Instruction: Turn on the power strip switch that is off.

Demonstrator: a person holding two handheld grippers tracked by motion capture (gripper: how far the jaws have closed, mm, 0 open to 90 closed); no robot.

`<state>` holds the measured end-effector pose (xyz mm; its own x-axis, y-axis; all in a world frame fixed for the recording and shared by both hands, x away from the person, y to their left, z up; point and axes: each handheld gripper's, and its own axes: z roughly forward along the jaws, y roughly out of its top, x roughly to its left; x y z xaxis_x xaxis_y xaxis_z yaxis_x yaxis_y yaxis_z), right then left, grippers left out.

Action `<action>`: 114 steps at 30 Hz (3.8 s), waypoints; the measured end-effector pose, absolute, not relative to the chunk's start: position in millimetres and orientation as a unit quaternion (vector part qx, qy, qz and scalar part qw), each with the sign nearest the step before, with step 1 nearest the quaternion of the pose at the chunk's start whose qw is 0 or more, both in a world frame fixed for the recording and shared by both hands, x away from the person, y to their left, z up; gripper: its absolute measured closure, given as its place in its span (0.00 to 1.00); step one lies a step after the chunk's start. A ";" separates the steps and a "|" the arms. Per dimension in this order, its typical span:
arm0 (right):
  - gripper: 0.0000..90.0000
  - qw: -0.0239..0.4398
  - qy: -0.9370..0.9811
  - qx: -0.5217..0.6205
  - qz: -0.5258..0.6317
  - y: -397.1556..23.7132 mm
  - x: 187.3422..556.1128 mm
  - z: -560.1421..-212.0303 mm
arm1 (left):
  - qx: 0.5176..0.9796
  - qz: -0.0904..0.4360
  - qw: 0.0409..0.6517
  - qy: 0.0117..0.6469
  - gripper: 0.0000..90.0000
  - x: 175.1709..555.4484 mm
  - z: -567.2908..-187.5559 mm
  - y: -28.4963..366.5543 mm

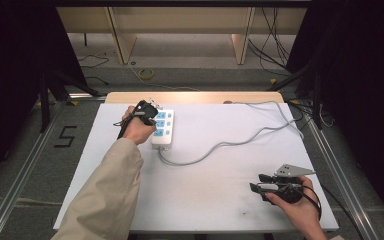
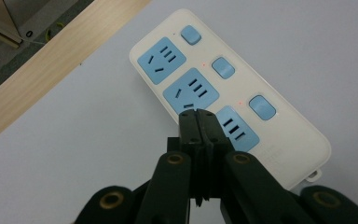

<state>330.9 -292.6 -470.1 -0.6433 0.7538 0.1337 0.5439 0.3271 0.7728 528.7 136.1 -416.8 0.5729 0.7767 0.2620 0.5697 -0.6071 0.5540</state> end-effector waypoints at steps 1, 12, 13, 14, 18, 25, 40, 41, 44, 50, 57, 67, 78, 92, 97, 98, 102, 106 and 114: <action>0.53 0.126 0.805 0.403 0.417 -292.7 330.9 -470.1 | 0.864 0.246 0.205 0.388 1.00 529.6 -415.9 135.9; 0.53 0.125 0.806 0.402 0.416 -292.3 330.9 -470.1 | 0.864 0.250 0.199 0.388 1.00 540.6 -416.3 134.5; 0.53 0.125 0.806 0.402 0.416 -292.2 330.8 -470.2 | 0.864 0.250 0.199 0.389 1.00 541.2 -416.7 134.8; 0.53 0.125 0.806 0.402 0.417 -292.1 330.8 -470.2 | 0.864 0.250 0.198 0.389 1.00 541.8 -417.0 135.1; 0.53 0.124 0.806 0.402 0.415 -292.2 331.0 -470.2 | 0.864 0.251 0.198 0.389 1.00 543.5 -417.1 135.6; 0.53 0.125 0.807 0.401 0.416 -291.6 331.0 -470.4 | 0.865 0.254 0.198 0.384 1.00 547.4 -416.6 133.9; 0.53 0.124 0.806 0.402 0.416 -292.4 331.0 -470.3 | 0.869 0.254 0.200 0.374 1.00 557.0 -419.6 126.3; 0.53 0.124 0.806 0.402 0.416 -292.5 331.0 -470.3 | 0.870 0.254 0.198 0.373 1.00 557.4 -420.2 126.2; 0.53 0.124 0.806 0.402 0.416 -292.5 331.2 -470.4 | 0.870 0.256 0.202 0.370 1.00 559.0 -422.0 125.6; 0.53 0.124 0.806 0.402 0.416 -292.5 331.2 -470.5 | 0.869 0.255 0.205 0.371 1.00 562.6 -423.7 124.7; 0.53 0.123 0.806 0.402 0.416 -292.6 331.4 -470.8 | 0.870 0.257 0.202 0.369 1.00 564.8 -427.4 123.6; 0.53 0.123 0.806 0.402 0.417 -292.3 331.4 -471.1 | 0.870 0.265 0.204 0.361 1.00 569.9 -425.1 122.1; 0.53 0.123 0.806 0.402 0.416 -292.7 331.3 -470.9 | 0.878 0.270 0.193 0.344 1.00 575.9 -424.8 115.1; 0.53 0.123 0.807 0.401 0.416 -292.4 331.6 -471.4 | 0.882 0.275 0.192 0.330 1.00 583.8 -420.5 105.9; 0.53 0.123 0.807 0.402 0.416 -292.8 331.5 -471.1 | 0.882 0.275 0.195 0.329 1.00 586.6 -424.7 101.4; 0.53 0.123 0.807 0.401 0.416 -292.9 331.5 -471.1 | 0.882 0.274 0.196 0.329 1.00 587.2 -425.6 100.4; 0.53 0.123 0.807 0.401 0.416 -292.9 331.6 -471.2 | 0.881 0.279 0.196 0.327 1.00 589.1 -429.6 97.9; 0.53 0.123 0.807 0.402 0.416 -293.2 331.7 -471.2 | 0.884 0.277 0.191 0.325 1.00 591.3 -432.6 97.2; 0.53 0.121 0.807 0.402 0.415 -293.4 331.6 -471.4 | 0.876 0.282 0.200 0.335 1.00 593.6 -435.4 97.3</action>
<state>331.6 -293.4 -471.4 -0.6470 0.7499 0.1380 0.5487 0.3322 0.7672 593.6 97.3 -435.4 0.6155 0.7007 0.3608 0.4747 -0.6950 0.5400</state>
